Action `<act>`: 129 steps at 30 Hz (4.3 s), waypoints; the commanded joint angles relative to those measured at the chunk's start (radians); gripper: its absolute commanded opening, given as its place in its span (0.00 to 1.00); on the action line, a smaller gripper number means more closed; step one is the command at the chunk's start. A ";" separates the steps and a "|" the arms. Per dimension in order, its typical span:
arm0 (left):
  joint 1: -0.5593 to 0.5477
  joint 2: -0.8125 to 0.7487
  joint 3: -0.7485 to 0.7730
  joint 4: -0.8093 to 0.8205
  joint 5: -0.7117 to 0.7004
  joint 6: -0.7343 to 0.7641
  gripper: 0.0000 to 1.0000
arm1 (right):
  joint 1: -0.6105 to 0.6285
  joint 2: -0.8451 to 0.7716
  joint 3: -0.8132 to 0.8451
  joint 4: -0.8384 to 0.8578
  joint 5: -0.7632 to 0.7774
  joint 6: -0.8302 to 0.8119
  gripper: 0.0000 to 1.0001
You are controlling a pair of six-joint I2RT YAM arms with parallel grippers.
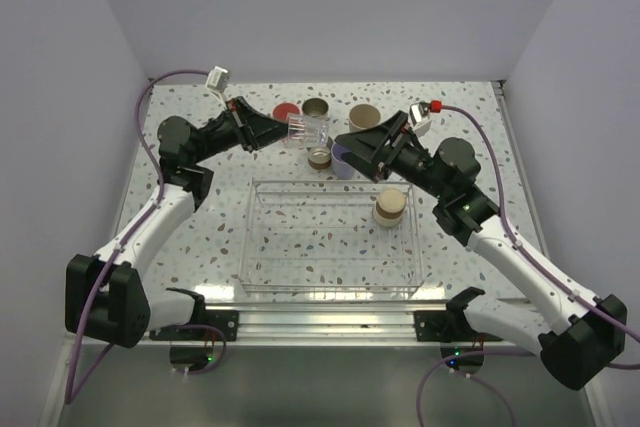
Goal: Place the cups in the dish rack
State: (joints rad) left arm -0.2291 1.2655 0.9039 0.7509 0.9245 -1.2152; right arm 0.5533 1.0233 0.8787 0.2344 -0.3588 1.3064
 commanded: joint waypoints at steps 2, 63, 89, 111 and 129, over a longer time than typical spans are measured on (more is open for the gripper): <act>0.007 -0.028 -0.031 0.149 0.007 -0.084 0.00 | -0.001 0.043 0.066 0.091 -0.019 0.028 0.98; -0.090 -0.048 -0.111 0.062 -0.141 -0.023 0.00 | 0.086 0.081 0.161 0.111 -0.063 0.022 0.03; 0.057 -0.110 0.213 -0.950 -0.308 0.673 1.00 | -0.009 0.032 0.525 -0.463 0.099 -0.406 0.00; 0.059 -0.126 0.313 -1.246 -1.018 0.917 1.00 | 0.019 0.205 0.793 -1.273 0.422 -0.832 0.00; 0.059 -0.049 0.346 -1.266 -0.832 0.927 0.99 | 0.208 0.434 0.625 -1.241 0.528 -0.808 0.00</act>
State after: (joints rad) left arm -0.1715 1.2201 1.2026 -0.5175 0.0658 -0.3172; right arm 0.7544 1.4517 1.5177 -1.0534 0.1452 0.5030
